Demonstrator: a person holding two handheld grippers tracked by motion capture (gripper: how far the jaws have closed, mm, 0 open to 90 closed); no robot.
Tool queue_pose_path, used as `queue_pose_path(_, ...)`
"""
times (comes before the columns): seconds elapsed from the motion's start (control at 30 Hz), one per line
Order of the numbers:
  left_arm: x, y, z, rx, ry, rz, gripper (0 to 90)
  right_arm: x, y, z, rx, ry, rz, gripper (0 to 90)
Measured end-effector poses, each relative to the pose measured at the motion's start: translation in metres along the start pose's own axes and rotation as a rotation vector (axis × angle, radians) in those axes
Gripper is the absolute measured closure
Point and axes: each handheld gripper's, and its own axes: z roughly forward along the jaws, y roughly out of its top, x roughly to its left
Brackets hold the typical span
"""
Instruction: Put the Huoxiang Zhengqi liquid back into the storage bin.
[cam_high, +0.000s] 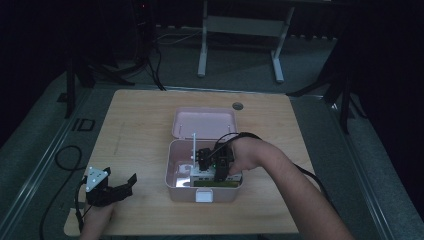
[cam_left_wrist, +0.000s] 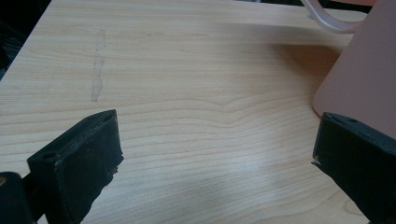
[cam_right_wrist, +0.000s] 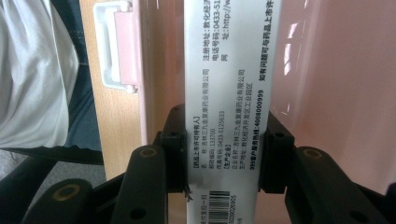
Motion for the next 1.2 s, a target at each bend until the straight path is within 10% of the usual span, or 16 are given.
queue_pose_path(1.2,0.0,0.0,0.0,-0.001,0.0,0.001,1.4,-0.002,0.0,0.036,-0.012,-0.005,-0.01,61.8)
